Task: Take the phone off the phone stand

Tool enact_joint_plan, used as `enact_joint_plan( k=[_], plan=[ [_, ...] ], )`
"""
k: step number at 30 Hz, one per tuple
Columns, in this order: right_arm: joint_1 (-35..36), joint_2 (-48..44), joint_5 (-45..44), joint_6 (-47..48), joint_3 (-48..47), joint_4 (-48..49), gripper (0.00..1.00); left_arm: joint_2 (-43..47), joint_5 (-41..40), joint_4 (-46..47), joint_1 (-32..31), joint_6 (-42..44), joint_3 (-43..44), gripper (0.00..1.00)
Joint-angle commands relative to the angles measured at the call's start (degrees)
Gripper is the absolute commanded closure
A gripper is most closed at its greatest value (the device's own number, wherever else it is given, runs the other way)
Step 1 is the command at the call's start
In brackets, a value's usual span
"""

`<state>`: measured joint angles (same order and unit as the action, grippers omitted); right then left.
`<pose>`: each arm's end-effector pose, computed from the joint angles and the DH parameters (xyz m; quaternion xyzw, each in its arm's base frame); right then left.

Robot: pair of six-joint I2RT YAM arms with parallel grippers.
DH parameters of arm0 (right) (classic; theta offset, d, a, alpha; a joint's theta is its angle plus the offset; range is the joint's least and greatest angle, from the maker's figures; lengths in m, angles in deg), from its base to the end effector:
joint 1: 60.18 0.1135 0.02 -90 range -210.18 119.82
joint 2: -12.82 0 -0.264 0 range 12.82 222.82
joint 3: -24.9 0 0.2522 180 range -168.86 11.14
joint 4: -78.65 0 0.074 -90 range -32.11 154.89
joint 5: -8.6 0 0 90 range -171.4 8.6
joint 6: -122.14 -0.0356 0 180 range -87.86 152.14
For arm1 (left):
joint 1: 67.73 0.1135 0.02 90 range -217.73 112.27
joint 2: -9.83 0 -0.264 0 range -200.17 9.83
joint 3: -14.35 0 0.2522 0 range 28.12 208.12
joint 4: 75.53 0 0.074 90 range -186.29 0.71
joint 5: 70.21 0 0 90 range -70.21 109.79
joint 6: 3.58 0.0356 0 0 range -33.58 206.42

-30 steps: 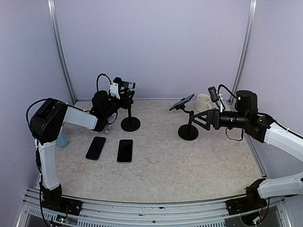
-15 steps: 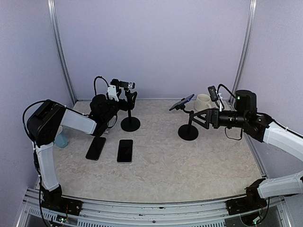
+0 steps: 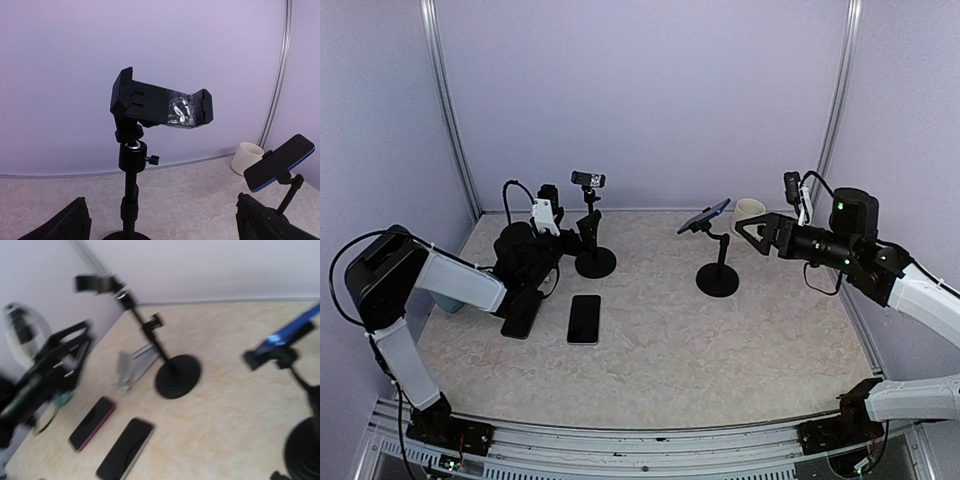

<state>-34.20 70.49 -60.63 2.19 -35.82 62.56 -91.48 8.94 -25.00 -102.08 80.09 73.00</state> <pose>0.2059 0.1144 0.3258 -0.0854 0.7734 0.4116 0.4744 0.3053 -0.2005 0.2164 0.0892 0.6518 -0.2027 0.7254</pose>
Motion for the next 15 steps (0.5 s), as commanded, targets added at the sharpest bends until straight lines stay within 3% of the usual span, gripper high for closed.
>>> enact_joint_plan(
  k=[1, 8, 15],
  plan=[
    [-0.49, -0.19, -9.77, -6.02, 0.74, -0.19, 0.05, 6.95, -11.47, -3.03, -3.81, -0.13, -1.04, 0.01],
    [1.27, 5.09, -17.47, -13.07, -3.62, -0.55, 0.01, 14.77, -23.86, -12.23, -10.27, 2.27, -1.36, 0.01],
    [6.78, 14.62, -30.76, -19.41, -12.08, -6.37, 0.06, 21.33, -27.48, -13.30, -12.30, 0.63, -5.22, 0.01]
  ],
)
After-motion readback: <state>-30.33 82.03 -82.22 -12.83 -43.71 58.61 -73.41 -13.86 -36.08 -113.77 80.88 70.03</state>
